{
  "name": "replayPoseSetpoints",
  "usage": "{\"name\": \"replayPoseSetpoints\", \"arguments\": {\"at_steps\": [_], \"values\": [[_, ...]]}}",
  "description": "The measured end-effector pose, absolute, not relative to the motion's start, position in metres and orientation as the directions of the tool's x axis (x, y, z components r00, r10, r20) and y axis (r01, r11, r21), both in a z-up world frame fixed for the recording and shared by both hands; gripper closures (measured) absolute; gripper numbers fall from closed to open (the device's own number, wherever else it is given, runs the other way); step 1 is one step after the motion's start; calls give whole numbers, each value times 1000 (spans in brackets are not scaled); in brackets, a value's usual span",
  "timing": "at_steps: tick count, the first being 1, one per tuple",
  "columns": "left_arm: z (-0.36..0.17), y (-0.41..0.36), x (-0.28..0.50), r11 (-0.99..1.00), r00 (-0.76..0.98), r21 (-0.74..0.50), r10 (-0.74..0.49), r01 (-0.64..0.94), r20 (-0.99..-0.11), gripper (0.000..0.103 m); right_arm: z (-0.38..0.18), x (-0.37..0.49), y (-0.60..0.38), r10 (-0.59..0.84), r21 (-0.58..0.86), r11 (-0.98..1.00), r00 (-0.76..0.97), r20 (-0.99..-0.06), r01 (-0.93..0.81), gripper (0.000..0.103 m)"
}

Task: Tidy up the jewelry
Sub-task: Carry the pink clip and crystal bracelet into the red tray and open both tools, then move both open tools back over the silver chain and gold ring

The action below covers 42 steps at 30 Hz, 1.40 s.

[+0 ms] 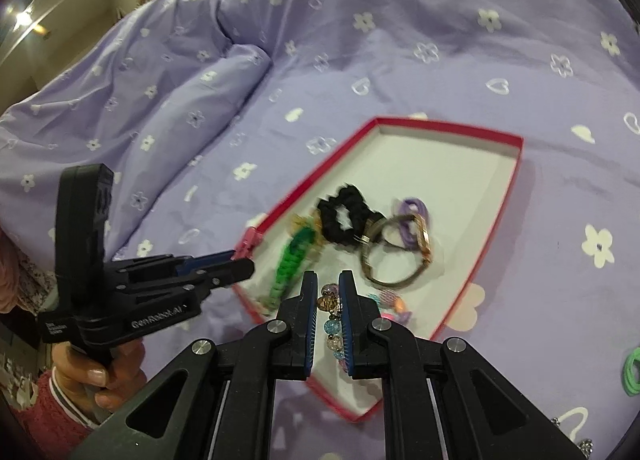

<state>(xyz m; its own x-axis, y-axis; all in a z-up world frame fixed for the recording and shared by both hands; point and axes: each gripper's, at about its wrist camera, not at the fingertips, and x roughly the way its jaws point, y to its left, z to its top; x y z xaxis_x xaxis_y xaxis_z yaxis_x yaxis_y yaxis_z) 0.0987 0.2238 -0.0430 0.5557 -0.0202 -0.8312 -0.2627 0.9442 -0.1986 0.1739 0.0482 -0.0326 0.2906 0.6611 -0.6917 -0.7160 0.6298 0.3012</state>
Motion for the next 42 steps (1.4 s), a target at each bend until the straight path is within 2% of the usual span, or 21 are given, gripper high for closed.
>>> {"name": "replayPoseSetpoints", "arguments": {"at_steps": [18, 21, 23, 36, 39, 42], "values": [[-64, 212, 117, 954, 500, -175, -31, -243, -865, 84, -61, 189, 45, 589, 258, 666, 281, -758, -699, 92], [-64, 211, 118, 954, 495, -168, -25, -247, -868, 80, -61, 190, 45, 593, 265, 663, 275, -757, -700, 89], [-64, 212, 117, 953, 494, -167, -21, -254, -869, 72, -60, 190, 45, 595, 268, 662, 273, -756, -700, 88], [-60, 215, 110, 947, 501, -175, -17, -270, -865, 70, -47, 185, 34, 620, 296, 668, 290, -729, -683, 84], [-54, 215, 108, 945, 510, -179, -15, -273, -860, 67, -42, 183, 31, 621, 291, 672, 304, -722, -681, 78], [-47, 214, 104, 944, 523, -180, -9, -277, -852, 63, -36, 181, 25, 626, 294, 673, 312, -714, -678, 78]]}}
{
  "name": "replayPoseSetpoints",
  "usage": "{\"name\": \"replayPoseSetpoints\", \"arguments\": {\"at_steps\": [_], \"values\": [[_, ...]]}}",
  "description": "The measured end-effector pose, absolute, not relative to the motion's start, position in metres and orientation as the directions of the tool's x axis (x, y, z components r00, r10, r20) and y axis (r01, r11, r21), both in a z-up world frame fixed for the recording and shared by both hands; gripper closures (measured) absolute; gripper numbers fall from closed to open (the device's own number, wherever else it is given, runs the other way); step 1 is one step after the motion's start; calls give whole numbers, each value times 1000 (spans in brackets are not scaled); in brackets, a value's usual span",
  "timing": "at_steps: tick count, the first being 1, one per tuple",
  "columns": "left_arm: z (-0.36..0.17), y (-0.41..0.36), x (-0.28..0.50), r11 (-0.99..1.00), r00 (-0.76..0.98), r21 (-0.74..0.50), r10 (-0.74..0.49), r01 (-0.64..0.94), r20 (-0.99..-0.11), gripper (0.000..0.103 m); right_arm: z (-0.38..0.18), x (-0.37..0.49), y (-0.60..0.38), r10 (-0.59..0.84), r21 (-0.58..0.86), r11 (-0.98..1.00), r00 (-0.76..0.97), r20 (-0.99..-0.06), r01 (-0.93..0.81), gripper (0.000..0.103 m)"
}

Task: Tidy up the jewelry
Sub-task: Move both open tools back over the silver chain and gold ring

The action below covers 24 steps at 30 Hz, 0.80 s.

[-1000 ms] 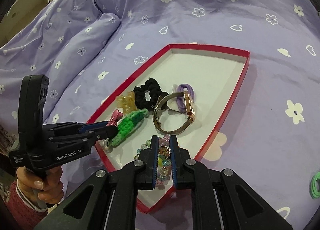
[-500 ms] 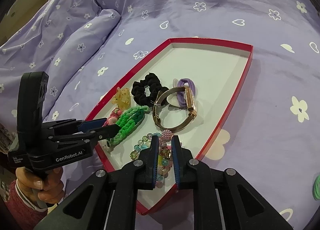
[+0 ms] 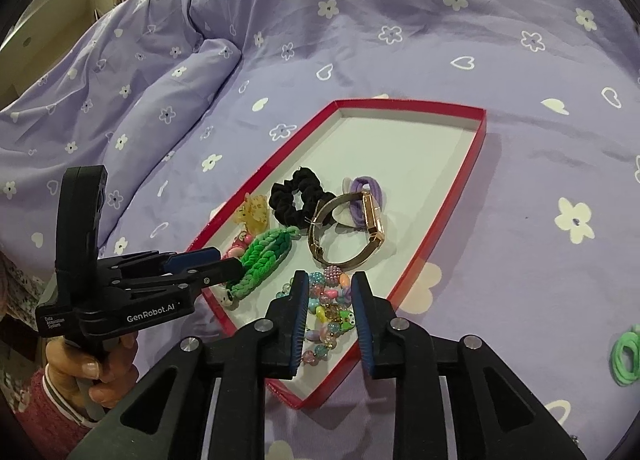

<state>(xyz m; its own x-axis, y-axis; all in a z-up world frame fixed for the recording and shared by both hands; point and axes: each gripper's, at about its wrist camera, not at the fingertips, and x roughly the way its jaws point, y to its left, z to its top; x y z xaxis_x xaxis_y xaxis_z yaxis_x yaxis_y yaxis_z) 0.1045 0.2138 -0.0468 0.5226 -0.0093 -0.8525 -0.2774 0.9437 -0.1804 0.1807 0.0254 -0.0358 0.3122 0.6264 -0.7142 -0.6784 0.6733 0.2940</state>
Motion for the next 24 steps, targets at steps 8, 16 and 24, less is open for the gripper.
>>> {"name": "replayPoseSetpoints", "arguments": {"at_steps": [8, 16, 24], "values": [[-24, 196, 92, 943, 569, -209, -25, -260, -822, 47, -19, 166, -12, 637, 295, 686, 353, -685, -665, 58], [-14, 161, 82, 950, 587, -236, -73, -206, -807, 43, -12, 157, -83, 597, 298, 758, 432, -676, -581, 47], [-10, 124, 84, 960, 578, -244, -122, -137, -807, 43, -11, 147, -159, 528, 298, 835, 518, -673, -463, 47]]}}
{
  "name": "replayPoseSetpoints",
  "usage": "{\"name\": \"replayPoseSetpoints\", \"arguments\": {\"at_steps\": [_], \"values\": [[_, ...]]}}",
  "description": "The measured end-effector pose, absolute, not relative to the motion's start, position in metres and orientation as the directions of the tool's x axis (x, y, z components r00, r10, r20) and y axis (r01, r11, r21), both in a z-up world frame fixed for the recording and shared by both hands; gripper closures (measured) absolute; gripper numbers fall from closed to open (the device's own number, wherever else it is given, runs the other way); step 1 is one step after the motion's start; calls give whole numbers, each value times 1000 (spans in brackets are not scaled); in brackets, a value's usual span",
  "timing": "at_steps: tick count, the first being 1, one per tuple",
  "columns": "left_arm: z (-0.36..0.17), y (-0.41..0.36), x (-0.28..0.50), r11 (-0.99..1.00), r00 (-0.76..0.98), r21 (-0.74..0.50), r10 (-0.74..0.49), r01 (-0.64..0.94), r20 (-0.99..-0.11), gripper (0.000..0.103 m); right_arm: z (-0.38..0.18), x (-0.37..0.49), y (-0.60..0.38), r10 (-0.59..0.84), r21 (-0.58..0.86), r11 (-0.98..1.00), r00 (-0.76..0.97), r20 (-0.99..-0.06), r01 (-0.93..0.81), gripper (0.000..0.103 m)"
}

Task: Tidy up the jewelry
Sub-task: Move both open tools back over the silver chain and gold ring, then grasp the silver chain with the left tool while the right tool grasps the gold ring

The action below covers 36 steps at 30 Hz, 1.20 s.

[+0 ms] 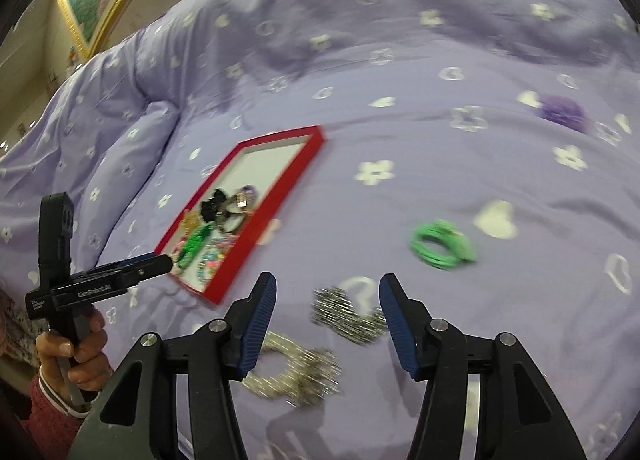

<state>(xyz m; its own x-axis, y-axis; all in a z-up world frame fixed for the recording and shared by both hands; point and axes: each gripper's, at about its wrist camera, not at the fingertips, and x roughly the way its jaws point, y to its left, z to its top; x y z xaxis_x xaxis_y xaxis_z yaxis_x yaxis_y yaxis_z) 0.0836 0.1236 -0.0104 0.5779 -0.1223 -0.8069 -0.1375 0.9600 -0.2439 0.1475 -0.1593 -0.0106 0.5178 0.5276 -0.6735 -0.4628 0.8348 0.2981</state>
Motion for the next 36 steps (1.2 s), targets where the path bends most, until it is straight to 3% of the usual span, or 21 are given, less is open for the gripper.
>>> {"name": "replayPoseSetpoints", "arguments": {"at_steps": [15, 28, 36], "values": [[-10, 32, 109, 973, 530, -223, -224, 68, -818, 40, -24, 118, -245, 390, 244, 918, 602, -697, -313, 47], [-37, -28, 139, 956, 433, -191, -272, 221, -859, 33, -50, 122, -245, 309, 129, 938, 607, -732, -321, 47], [-54, -47, 149, 956, 427, -142, -243, 256, -871, 34, -61, 127, -244, 279, 99, 945, 609, -743, -312, 55]]}}
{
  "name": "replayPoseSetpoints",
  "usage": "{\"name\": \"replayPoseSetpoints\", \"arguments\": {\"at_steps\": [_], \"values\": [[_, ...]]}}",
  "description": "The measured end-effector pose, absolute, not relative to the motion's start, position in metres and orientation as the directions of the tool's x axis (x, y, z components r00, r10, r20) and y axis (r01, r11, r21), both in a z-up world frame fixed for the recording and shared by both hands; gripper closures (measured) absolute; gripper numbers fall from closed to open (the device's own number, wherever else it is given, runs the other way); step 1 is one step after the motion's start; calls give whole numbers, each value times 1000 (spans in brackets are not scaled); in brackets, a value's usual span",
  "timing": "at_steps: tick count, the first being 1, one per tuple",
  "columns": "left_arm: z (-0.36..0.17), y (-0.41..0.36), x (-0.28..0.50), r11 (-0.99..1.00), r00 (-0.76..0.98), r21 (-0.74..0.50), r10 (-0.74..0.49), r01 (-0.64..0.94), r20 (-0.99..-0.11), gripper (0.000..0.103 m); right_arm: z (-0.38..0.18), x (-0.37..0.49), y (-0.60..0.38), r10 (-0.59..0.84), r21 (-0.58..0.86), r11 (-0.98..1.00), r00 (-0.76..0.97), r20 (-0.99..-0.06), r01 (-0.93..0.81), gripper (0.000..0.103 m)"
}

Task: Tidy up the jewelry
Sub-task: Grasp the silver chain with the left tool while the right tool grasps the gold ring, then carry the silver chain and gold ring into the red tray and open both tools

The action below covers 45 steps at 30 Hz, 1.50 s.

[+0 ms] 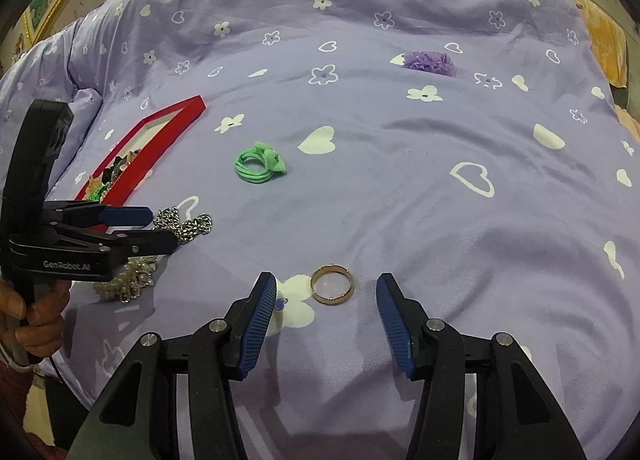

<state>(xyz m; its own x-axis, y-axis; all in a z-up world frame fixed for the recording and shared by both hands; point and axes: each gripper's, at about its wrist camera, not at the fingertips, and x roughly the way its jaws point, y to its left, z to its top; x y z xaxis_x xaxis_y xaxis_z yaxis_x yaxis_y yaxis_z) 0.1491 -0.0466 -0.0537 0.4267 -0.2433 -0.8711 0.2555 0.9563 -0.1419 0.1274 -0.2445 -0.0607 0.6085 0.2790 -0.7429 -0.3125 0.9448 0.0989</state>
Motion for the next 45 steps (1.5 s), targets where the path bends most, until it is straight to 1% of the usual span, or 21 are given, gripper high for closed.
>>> {"name": "replayPoseSetpoints", "arguments": {"at_steps": [1, 3, 4, 5, 6, 7, 10, 11, 15, 21, 32, 45], "values": [[-55, -48, 150, 957, 431, -134, -238, 258, -870, 36, -62, 127, -243, 274, 92, 945, 609, -744, -313, 57], [-56, -51, 149, 954, 441, -115, -233, 278, -867, 56, -65, 127, -241, 267, 81, 946, 613, -743, -313, 63], [-55, -53, 148, 950, 445, -112, -238, 291, -864, 63, -66, 127, -240, 264, 76, 946, 615, -743, -314, 65], [-54, -53, 148, 946, 442, -117, -247, 301, -862, 79, -66, 127, -240, 260, 69, 947, 619, -741, -314, 69], [-54, -54, 149, 941, 436, -128, -262, 313, -861, 86, -66, 127, -240, 258, 67, 947, 622, -739, -313, 78], [-53, -54, 149, 939, 436, -133, -269, 317, -859, 87, -66, 128, -240, 256, 66, 948, 624, -738, -311, 80], [-51, -54, 146, 939, 447, -125, -266, 320, -854, 87, -64, 129, -241, 264, 74, 947, 626, -734, -312, 80], [-49, -54, 144, 939, 451, -128, -269, 318, -851, 90, -63, 128, -241, 267, 77, 947, 627, -732, -313, 80], [-39, -46, 139, 942, 473, -155, -287, 298, -833, 92, -57, 125, -241, 285, 91, 943, 630, -722, -322, 80], [-20, -20, 132, 950, 521, -196, -297, 241, -800, 92, -43, 123, -230, 329, 114, 927, 631, -702, -357, 80], [6, 24, 115, 965, 594, -217, -262, 148, -760, 93, -24, 123, -201, 414, 157, 889, 612, -674, -429, 80], [13, 87, 94, 972, 640, -234, -191, 17, -744, 93, -14, 128, -137, 506, 167, 819, 554, -661, -549, 80]]}}
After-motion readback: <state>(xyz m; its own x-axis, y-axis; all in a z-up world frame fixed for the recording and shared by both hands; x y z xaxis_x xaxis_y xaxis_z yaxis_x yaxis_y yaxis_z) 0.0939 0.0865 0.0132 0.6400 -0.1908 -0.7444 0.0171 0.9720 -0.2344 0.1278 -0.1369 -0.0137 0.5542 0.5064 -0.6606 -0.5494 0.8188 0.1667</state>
